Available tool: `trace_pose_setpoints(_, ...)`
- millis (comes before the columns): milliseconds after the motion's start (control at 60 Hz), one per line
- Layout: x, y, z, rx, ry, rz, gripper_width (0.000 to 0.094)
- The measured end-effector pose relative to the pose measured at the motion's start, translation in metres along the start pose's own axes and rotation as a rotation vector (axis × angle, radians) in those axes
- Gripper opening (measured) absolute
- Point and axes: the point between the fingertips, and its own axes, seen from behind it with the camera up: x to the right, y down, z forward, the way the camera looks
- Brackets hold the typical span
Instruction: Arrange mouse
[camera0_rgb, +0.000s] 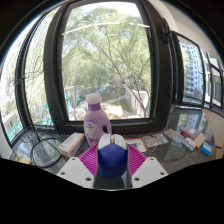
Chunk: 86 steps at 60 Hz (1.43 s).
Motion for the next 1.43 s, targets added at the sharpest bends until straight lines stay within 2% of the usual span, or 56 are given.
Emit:
trace_pose_setpoints(83,-0.039,0.073,0.021,-0.112,-0.036,-0.033,0.0369)
trace_pose_setpoints(200,-0.062,0.147,0.036,-0.26,-0.053,-0.075,0.0403)
trace_pose_setpoints(283,-0.072,0.174,0.041,-0.322,-0.059,-0.049,0.0452)
trace_pose_setpoints(367,-0.071,0.182,0.038,-0.339,-0.046,-0.038,0.0518)
trace_pose_setpoints(400,-0.069,0.178,0.034,-0.33,-0.029,-0.043,0.058)
trace_pose_setpoints(483,-0.065,0.159,0.018,-0.304,-0.002,-0.058,0.0861)
trace_pose_setpoints(533,-0.064,0.149,0.003,-0.302,0.011,-0.06,0.0833)
trace_pose_setpoints(600,-0.065,0.131,-0.021,-0.287,0.026,-0.061,0.0868)
trace_pose_setpoints(900,-0.076,0.082,-0.146,-0.204,0.048,-0.088,0.0854)
trace_pose_setpoints(1167,-0.087,0.091,-0.238,-0.181,0.047,-0.083,0.0853)
trace_pose_setpoints(1433,-0.1,0.095,-0.275,-0.17,0.033,-0.089,0.0855)
